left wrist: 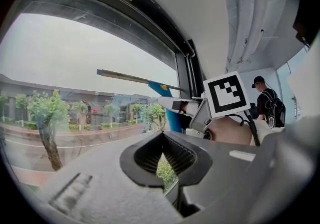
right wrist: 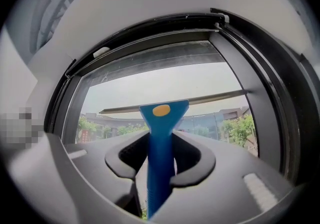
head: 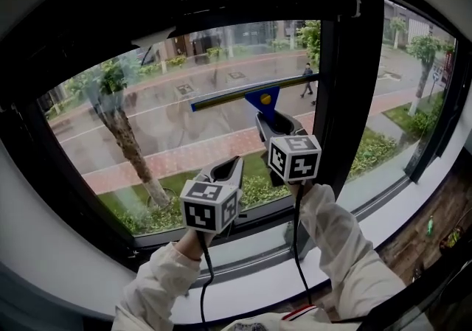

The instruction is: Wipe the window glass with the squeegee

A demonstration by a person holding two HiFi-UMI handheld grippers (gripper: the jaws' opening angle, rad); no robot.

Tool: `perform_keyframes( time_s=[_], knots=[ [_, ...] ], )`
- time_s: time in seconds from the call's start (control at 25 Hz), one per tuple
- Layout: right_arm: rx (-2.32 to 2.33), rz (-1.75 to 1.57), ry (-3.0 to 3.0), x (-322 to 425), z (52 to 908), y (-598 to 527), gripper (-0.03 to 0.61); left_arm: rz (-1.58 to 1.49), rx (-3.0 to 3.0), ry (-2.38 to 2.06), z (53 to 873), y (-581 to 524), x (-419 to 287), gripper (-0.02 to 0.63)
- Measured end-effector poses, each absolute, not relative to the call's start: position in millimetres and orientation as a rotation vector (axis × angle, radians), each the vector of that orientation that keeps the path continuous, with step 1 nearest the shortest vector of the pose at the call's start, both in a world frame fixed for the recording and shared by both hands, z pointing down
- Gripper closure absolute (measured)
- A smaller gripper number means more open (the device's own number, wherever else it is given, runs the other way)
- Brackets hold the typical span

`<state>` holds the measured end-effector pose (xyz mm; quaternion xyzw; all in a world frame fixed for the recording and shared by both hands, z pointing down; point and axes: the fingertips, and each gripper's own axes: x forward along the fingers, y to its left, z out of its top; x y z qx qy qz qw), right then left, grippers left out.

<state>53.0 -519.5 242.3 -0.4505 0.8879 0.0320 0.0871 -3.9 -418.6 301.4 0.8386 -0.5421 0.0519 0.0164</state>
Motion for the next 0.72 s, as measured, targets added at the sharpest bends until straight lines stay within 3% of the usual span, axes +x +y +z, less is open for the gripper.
perform_keyframes(
  time_s=[0.72],
  knots=[
    [-1.426,-0.053,2.731,52.2,344.5,-517.1,0.439,0.217,2.505,-1.604,381.4,-410.4,-8.4,0.612]
  ],
)
